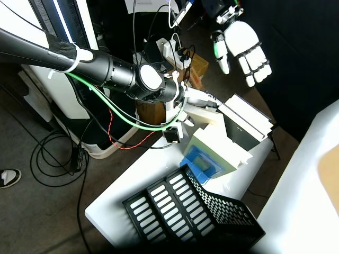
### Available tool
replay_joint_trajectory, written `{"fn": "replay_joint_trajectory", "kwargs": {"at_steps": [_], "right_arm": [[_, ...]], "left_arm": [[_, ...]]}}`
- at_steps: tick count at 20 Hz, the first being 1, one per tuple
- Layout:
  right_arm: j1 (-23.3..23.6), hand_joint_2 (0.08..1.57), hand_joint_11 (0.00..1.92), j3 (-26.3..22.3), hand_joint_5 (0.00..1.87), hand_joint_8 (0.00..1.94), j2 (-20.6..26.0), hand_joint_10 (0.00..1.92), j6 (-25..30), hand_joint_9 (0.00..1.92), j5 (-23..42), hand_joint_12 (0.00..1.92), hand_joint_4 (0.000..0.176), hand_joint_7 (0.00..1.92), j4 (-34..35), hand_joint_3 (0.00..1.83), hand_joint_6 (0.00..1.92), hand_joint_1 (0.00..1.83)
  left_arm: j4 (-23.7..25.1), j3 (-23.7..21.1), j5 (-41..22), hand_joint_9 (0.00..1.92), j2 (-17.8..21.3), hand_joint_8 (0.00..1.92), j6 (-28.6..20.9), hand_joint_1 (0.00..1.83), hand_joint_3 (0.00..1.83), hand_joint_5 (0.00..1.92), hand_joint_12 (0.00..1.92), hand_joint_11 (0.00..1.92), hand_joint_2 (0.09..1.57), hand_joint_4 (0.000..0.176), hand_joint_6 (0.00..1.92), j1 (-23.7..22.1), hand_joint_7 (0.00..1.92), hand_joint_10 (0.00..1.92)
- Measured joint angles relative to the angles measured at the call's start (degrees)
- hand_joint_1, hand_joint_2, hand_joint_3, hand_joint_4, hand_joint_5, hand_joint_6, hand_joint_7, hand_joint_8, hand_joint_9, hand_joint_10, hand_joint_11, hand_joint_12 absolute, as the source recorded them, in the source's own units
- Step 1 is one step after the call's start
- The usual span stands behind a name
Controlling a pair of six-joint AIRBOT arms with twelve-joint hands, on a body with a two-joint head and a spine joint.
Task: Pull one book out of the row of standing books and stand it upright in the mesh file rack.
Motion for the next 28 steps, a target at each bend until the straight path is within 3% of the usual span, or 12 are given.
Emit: {"fn": "replay_joint_trajectory", "kwargs": {"at_steps": [5, 6, 8, 10, 12, 13, 14, 15, 16, 23, 26, 28], "right_arm": [[0.0, 1.20, 0.00, -0.1, 0.22, 0.00, 0.9, 0.00, -0.2, 0.00, 1.2, 0.01, 0.059, 0.26, 0.6, 0.01, 0.00, 1.48], [0.0, 1.10, 0.00, -0.5, 0.28, 0.03, 1.4, 0.26, -0.2, 0.24, 1.4, 0.93, 0.000, 0.36, 0.7, 0.00, 0.02, 1.02], [0.0, 1.02, 0.00, -1.0, 0.29, 0.00, 2.7, 0.59, -0.5, 0.20, 2.9, 1.44, 0.000, 0.37, 2.8, 0.00, 0.02, 0.90], [0.0, 0.90, 0.00, -1.5, 0.22, 0.00, 3.6, 0.58, -1.2, 0.10, 3.0, 1.28, 0.006, 0.24, 2.6, 0.00, 0.00, 0.91], [0.0, 0.93, 0.00, -1.6, 0.20, 0.01, 4.3, 0.54, -1.2, 0.08, 3.7, 1.15, 0.000, 0.21, 3.5, 0.00, 0.01, 0.90], [0.0, 0.95, 0.00, -1.5, 0.33, 0.04, 4.4, 0.59, -1.2, 0.26, 3.7, 1.38, 0.000, 0.40, 3.6, 0.00, 0.06, 0.98], [0.0, 0.96, 0.18, -1.5, 0.65, 0.18, 4.4, 0.70, -0.9, 0.55, 3.9, 1.52, 0.000, 0.75, 4.4, 0.00, 0.20, 1.16], [0.0, 1.04, 0.35, -1.5, 0.91, 0.47, 4.4, 1.03, -0.7, 0.84, 4.3, 1.63, 0.000, 1.17, 4.8, 0.00, 0.80, 1.34], [0.0, 1.08, 0.36, -1.1, 0.91, 0.66, 4.1, 1.18, -1.0, 0.87, 5.3, 1.74, 0.000, 1.17, 4.8, 0.00, 1.01, 1.37], [0.6, 1.06, 0.43, -0.9, 1.02, 0.67, 4.1, 0.99, -1.2, 0.91, 6.0, 1.72, 0.006, 1.20, 5.0, 0.00, 0.94, 1.25], [0.6, 1.13, 0.34, -2.6, 0.88, 0.90, 5.5, 1.34, -1.3, 0.77, 6.2, 1.82, 0.000, 1.05, 4.8, 0.01, 1.16, 1.37], [0.8, 1.07, 0.57, -4.3, 1.00, 0.64, 7.3, 1.16, -1.4, 0.92, 6.9, 1.67, 0.000, 1.20, 5.0, 0.00, 0.98, 1.39]], "left_arm": [[1.7, 0.2, 1.1, 0.00, 0.6, 0.00, 0.0, 0.00, 0.05, 0.00, 0.00, 0.00, 1.57, 0.070, 0.00, -1.3, 0.00, 0.00], [1.9, 0.2, 1.4, 0.00, 0.8, 0.00, 0.0, 0.00, 0.04, 0.00, 0.00, 0.00, 1.57, 0.085, 0.00, -1.9, 0.00, 0.00], [4.2, 1.0, 3.1, 0.00, 0.8, 0.00, 0.0, 0.00, 0.03, 0.00, 0.00, 0.00, 1.55, 0.104, 0.00, -4.1, 0.00, 0.00], [6.7, 1.5, 4.1, 0.00, 0.8, 0.00, 0.0, 0.00, 0.03, 0.01, 0.00, 0.00, 1.56, 0.099, 0.00, -6.1, 0.00, 0.00], [8.8, 1.7, 5.1, 0.00, 0.7, 0.00, 0.0, 0.00, 0.03, 0.00, 0.00, 0.00, 1.56, 0.135, 0.00, -7.5, 0.00, 0.00], [9.5, 2.1, 5.8, 0.00, 0.4, 0.00, 0.0, 0.00, 0.03, 0.00, 0.00, 0.00, 1.56, 0.139, 0.00, -8.0, 0.00, 0.00], [9.5, 2.1, 6.5, 0.00, 0.3, 0.00, 0.0, 0.02, 0.02, 0.00, 0.00, 0.00, 1.56, 0.144, 0.00, -8.3, 0.00, 0.00], [9.6, 2.1, 6.7, 0.00, 0.3, 0.00, 0.0, 0.05, 0.01, 0.00, 0.00, 0.00, 1.55, 0.140, 0.00, -8.4, 0.00, 0.00], [9.8, 2.1, 7.0, 0.00, 0.3, 0.00, 0.0, 0.05, 0.01, 0.00, 0.00, 0.00, 1.54, 0.139, 0.00, -8.5, 0.00, 0.00], [9.7, 2.3, 7.1, 0.00, 0.1, 0.00, 0.0, 0.00, 0.00, 0.00, 0.00, 0.00, 1.54, 0.138, 0.00, -8.5, 0.00, 0.00], [9.7, 2.3, 7.1, 0.00, 0.1, 0.00, 0.0, 0.00, 0.00, 0.00, 0.00, 0.00, 1.54, 0.129, 0.00, -8.5, 0.00, 0.00], [9.4, 2.3, 7.1, 0.00, 0.1, 0.00, 0.0, 0.00, 0.01, 0.02, 0.00, 0.00, 1.55, 0.110, 0.01, -8.5, 0.00, 0.00]]}}
